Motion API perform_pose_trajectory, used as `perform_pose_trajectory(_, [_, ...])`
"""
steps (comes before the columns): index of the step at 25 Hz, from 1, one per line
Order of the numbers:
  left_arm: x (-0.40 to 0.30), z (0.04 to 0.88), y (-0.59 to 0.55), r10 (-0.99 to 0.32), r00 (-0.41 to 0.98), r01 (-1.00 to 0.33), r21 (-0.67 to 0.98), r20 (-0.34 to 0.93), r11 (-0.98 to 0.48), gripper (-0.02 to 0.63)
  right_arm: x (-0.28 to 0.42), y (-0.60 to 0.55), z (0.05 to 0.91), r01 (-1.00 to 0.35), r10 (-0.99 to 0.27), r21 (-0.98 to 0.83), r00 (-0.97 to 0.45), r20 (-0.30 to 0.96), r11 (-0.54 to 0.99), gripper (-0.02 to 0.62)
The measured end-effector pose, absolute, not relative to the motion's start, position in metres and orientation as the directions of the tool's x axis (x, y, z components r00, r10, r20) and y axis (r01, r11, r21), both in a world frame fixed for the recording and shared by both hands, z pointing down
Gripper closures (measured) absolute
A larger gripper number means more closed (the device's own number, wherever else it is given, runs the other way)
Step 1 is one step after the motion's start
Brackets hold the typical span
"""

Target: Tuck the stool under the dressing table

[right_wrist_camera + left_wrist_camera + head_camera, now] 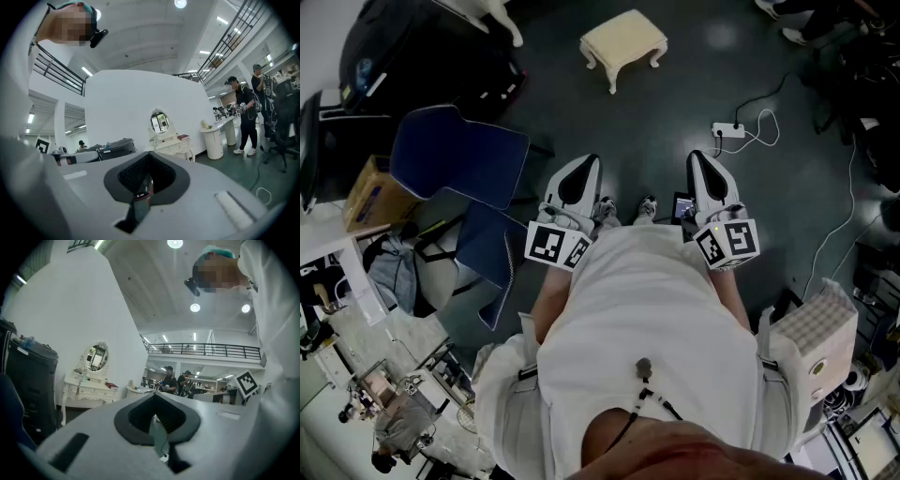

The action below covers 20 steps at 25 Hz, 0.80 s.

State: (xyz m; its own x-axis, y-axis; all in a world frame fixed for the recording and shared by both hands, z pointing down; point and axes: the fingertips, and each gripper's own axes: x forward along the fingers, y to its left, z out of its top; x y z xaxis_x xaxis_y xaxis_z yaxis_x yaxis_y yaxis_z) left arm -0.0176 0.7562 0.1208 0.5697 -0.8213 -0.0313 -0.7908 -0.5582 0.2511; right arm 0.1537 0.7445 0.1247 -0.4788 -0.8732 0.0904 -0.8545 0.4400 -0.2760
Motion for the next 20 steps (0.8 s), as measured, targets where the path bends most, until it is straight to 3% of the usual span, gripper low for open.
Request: perform_pose_trajectory(20, [0.028, 0.121, 0.754, -0.788, 0.615, -0.765, 0.232, -0.012, -0.601, 0.598, 0.193, 0.746, 0.126, -0.86, -0.887, -0.297, -0.455, 0.076, 0.415, 0.588])
